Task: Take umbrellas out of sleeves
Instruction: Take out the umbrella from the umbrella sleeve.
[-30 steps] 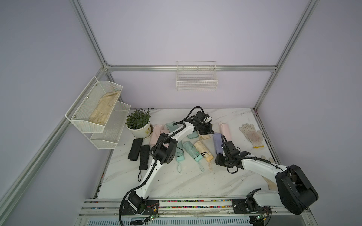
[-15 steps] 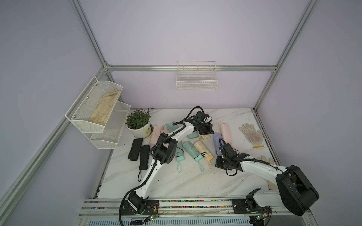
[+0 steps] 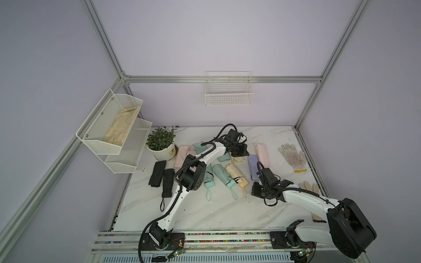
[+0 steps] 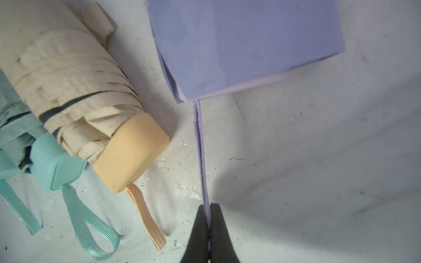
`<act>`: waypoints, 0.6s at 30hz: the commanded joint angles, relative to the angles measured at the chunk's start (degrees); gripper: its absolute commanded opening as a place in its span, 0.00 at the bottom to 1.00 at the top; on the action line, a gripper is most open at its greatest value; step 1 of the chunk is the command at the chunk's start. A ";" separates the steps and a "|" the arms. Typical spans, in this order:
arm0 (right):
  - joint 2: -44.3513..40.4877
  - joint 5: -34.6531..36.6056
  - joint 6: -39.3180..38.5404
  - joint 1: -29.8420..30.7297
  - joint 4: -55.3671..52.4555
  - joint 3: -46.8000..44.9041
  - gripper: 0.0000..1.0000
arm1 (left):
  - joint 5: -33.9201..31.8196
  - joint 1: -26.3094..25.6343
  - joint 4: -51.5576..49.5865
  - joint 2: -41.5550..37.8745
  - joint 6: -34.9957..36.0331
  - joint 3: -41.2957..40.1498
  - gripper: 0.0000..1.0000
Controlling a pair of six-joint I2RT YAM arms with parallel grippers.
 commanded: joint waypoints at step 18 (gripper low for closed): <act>-10.05 -3.61 3.26 0.51 -3.82 -3.11 0.00 | 1.11 1.18 0.96 -2.17 -1.15 3.90 0.00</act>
